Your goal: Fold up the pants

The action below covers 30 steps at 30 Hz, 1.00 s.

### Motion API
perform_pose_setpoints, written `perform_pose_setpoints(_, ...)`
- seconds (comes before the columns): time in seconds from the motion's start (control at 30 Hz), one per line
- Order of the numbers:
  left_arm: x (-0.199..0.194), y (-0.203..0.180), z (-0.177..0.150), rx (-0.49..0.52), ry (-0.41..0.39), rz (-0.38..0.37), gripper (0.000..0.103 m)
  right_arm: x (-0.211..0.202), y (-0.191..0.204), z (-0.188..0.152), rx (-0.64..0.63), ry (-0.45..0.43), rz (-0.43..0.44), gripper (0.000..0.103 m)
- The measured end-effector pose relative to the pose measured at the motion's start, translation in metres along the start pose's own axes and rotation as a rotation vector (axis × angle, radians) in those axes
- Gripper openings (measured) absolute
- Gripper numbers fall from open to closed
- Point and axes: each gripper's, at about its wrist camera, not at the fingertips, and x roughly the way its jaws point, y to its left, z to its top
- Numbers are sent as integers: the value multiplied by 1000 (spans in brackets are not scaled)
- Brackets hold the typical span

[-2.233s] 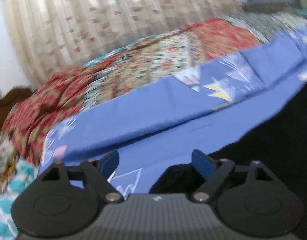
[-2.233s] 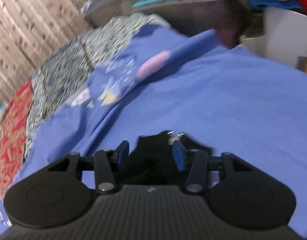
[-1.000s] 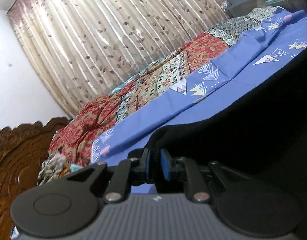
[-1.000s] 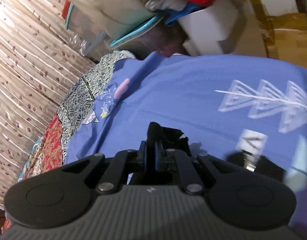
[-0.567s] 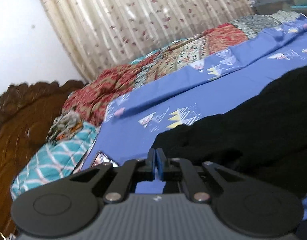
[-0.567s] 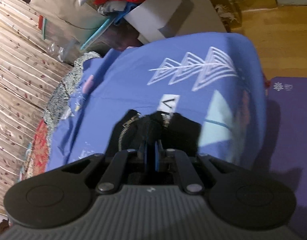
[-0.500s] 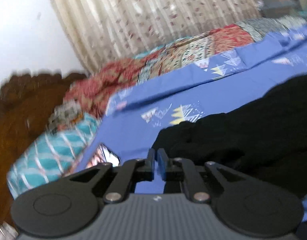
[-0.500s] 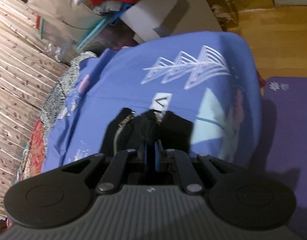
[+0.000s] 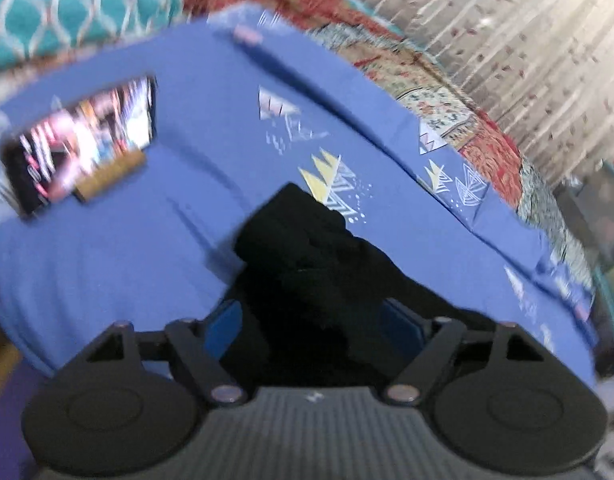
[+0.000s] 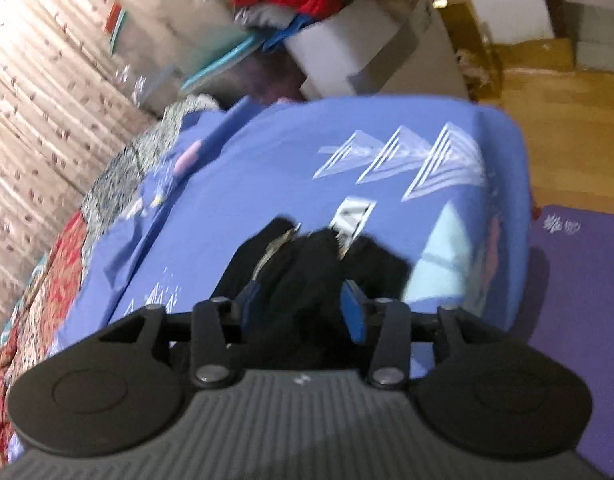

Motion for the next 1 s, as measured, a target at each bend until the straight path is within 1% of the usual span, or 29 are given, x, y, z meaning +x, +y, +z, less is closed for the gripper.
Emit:
perform_pose_setpoints(0.03,8,1,1,-17,10,-1,77,6,-2,-1,6,20,-4,56)
perform_pose_setpoints(0.1,24,-3,2,-31,25,0,65,22,0,-3,18,55,-20,57)
perform_pose_setpoints(0.13,31,-6,1,-29,31,-3,45,30,1,-4,21,65,-37,55)
perform_pose_setpoints(0.17,36,-11,-1,-24,36,-3,21,38,2,-5,19,79,-50,34)
perform_pose_setpoints(0.2,39,-14,-2,-18,39,3,10,42,4,-5,6,88,-56,17)
perform_pose_setpoints(0.23,40,-16,-2,-16,41,6,6,46,9,-6,-23,89,-73,8)
perform_pose_setpoints(0.3,32,-18,-2,-32,22,-10,5,41,14,-2,-46,48,-77,7)
perform_pose_setpoints(0.4,5,-15,-3,-54,-5,-65,5,19,15,13,-12,-38,-39,5)
perform_pose_setpoints(0.47,-11,-8,-7,-66,-18,-77,5,7,11,19,-13,-84,-45,3)
perform_pose_setpoints(0.5,-16,-2,-11,-74,-13,-75,5,4,7,21,-18,-86,-44,3)
perform_pose_setpoints(0.57,-18,11,-23,-87,10,-51,6,7,0,18,-32,-53,-69,3)
perform_pose_setpoints(0.63,-11,25,-37,-103,46,-3,6,15,-6,6,-79,-17,-135,3)
perform_pose_setpoints(0.67,-6,32,-44,-119,62,14,6,20,-11,1,-79,-1,-162,3)
perform_pose_setpoints(0.73,-1,40,-52,-144,65,12,6,32,-19,-6,-62,40,-208,3)
perform_pose_setpoints(0.77,0,39,-53,-133,58,17,9,38,-21,-8,-63,60,-225,5)
perform_pose_setpoints(0.8,0,36,-52,-108,52,34,10,40,-21,-9,-67,67,-232,8)
perform_pose_setpoints(0.83,0,33,-51,-84,48,48,13,38,-19,-9,-74,62,-232,12)
perform_pose_setpoints(0.87,-1,29,-49,-63,43,66,23,34,-18,-7,-72,39,-234,19)
perform_pose_setpoints(0.9,-3,27,-47,-50,38,73,24,27,-16,-5,-60,9,-232,24)
perform_pose_setpoints(0.93,-5,26,-45,-46,35,64,28,17,-15,-2,-42,-35,-225,33)
perform_pose_setpoints(0.97,-8,26,-44,-48,30,59,36,6,-11,-1,-36,-84,-209,34)
perform_pose_setpoints(1.0,-12,27,-43,-50,26,58,42,-8,-3,0,-63,-140,-161,34)
